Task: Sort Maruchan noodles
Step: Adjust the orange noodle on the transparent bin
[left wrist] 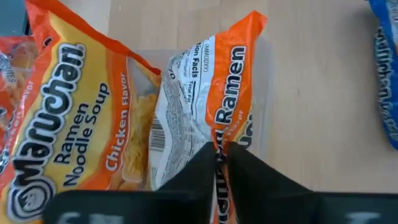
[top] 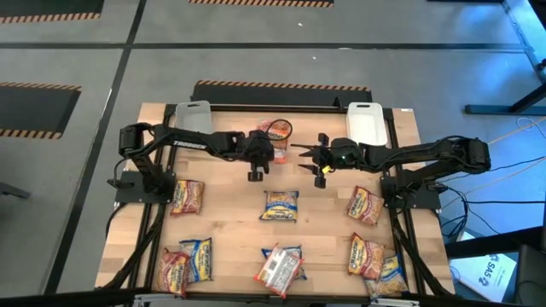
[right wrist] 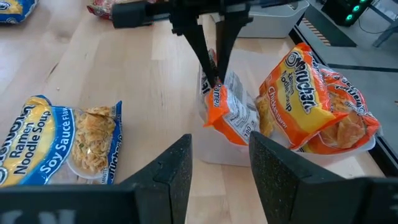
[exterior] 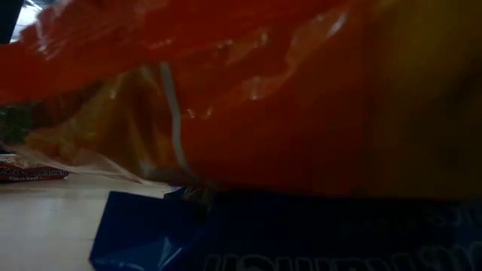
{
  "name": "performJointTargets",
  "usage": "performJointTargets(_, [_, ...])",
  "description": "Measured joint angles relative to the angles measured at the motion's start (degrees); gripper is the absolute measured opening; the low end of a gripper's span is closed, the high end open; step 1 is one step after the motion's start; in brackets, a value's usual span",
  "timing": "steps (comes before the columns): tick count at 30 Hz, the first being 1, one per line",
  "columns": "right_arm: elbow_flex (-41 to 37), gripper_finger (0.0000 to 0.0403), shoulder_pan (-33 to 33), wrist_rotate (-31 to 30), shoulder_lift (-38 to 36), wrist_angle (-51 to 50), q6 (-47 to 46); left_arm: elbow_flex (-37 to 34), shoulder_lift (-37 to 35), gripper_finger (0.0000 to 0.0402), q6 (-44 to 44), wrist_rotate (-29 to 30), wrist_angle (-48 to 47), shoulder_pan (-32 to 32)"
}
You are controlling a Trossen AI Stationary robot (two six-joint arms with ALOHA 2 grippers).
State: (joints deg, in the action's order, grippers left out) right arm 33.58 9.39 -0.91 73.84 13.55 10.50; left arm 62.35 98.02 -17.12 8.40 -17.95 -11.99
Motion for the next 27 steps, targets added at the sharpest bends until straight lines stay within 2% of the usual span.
performJointTargets(3, [0.0, 0.0145, 0.0, 0.0, 0.0, 0.0, -0.3, 0.0, 0.1, 0.0005, 0.0, 0.0, 0.0, 0.0])
performJointTargets(7, [0.0, 0.0145, 0.0, 0.0, 0.0, 0.0, -0.3, 0.5, 0.1, 0.0002, 0.6, -0.1, -0.9, 0.0])
performJointTargets(12, [0.0, 0.0145, 0.0, 0.0, 0.0, 0.0, -0.2, 5.8, -1.8, 0.0001, 1.8, -0.8, -7.8, 0.0])
performJointTargets(14, [0.0, 0.0145, 0.0, 0.0, 0.0, 0.0, -0.2, 8.9, -1.8, 0.0001, 2.2, -3.6, -11.3, -0.3])
performJointTargets(18, [0.0, 0.0145, 0.0, 0.0, 0.0, 0.0, -0.2, 14.1, -1.8, 0.0001, 4.3, -13.5, -17.2, -2.3])
performJointTargets(27, [0.0, 0.0145, 0.0, 0.0, 0.0, -0.1, -0.2, 10.9, -1.5, 0.0000, 7.6, -14.5, -15.3, -4.6])
